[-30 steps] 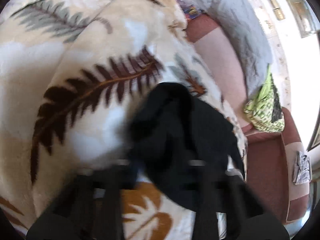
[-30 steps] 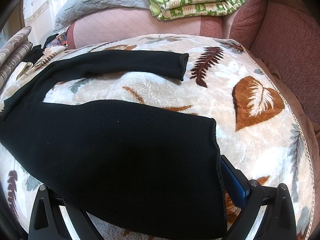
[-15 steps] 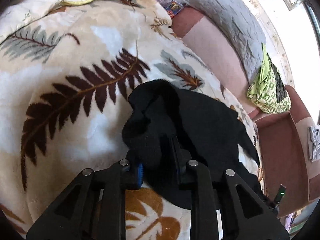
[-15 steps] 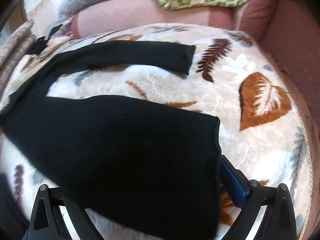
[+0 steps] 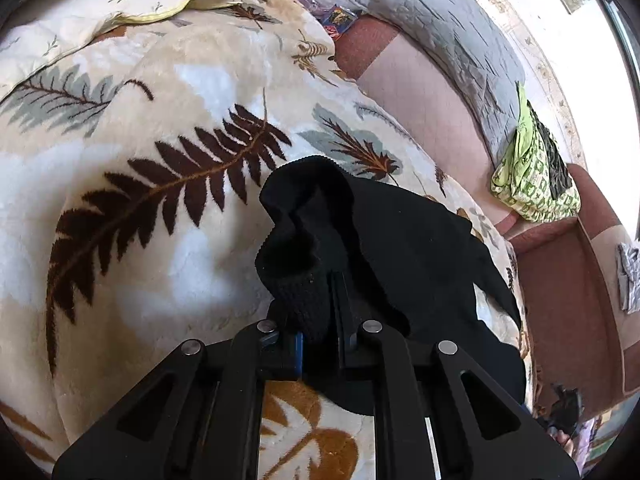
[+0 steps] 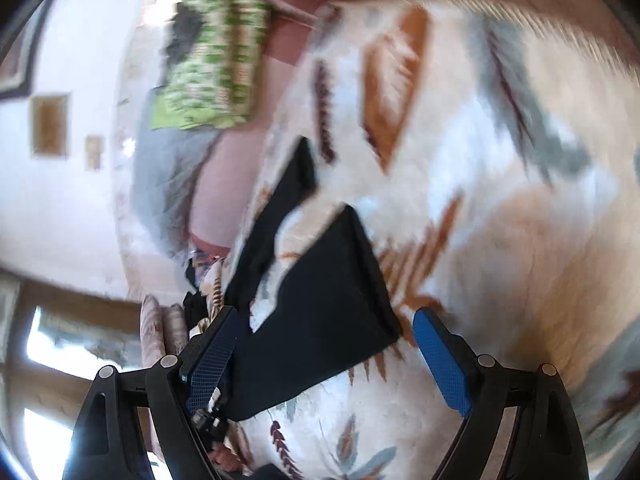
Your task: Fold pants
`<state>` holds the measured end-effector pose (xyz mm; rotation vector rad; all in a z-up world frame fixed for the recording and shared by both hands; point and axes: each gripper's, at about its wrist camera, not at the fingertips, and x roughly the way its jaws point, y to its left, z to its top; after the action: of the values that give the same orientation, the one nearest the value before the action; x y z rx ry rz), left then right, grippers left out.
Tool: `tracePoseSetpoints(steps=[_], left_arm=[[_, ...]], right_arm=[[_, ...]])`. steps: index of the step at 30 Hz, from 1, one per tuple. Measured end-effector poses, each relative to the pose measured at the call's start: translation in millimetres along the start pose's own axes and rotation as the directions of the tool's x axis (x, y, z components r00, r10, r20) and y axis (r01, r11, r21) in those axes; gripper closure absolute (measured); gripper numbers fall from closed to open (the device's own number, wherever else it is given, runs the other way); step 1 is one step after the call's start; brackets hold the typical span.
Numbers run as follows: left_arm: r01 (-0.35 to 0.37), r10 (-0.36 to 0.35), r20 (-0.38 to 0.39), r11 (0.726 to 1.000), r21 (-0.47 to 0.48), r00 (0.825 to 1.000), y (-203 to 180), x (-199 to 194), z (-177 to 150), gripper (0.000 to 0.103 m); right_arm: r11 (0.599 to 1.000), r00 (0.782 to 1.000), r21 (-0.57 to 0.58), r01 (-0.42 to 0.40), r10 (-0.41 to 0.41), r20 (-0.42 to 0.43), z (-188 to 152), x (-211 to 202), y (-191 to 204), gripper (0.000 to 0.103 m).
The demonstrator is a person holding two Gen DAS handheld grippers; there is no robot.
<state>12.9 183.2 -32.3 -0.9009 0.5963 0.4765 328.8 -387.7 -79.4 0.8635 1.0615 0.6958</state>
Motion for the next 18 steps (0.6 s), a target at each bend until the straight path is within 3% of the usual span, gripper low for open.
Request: tracePoseSetpoints(steps=[4, 7, 10, 12, 15, 18], left_arm=[[0.003, -0.003, 0.004, 0.999, -0.041, 1.0, 4.2, 1.0, -1.2, 0.093], [-0.024, 0.024, 0.0, 0.999, -0.047, 1.0, 1.4, 1.0, -2.9, 0.093], [-0.047, 0.047, -0.005, 0.998, -0.048, 0.999, -2.0, -1.5, -3.0, 0.094], [-0.059, 0.058, -0.008, 0.997, -0.057, 0.998, -3.9, -7.9, -4.4, 0.095], [-0.042, 0.043, 0.005, 0.997, -0.063, 0.999, -6.2, -25.9, -11.8, 0.095], [-0.021, 0.022, 0.02, 0.998, -0.054, 1.0, -6.0, -56.4, -23.9, 0.095]], right_arm=[[0.999, 0.998, -0.013, -0.035, 0.034, -0.048, -8.3, 20.9, 7.5, 0.019], [0.996, 0.999, -0.078, 0.039, -0.041, -0.035, -11.7, 31.2, 4.9, 0.037], [0.998, 1.0, -0.049, 0.031, -0.03, 0.005, -8.5, 28.4, -8.4, 0.062], [0.997, 0.999, -0.06, 0.041, -0.039, 0.023, -9.5, 26.1, -12.6, 0.098], [0.988, 0.997, -0.144, 0.055, -0.047, 0.061, -18.8, 13.8, -3.0, 0.099], [0.971, 0.998, -0.232, 0.057, -0.048, 0.045, -33.8, -0.6, 13.8, 0.099]])
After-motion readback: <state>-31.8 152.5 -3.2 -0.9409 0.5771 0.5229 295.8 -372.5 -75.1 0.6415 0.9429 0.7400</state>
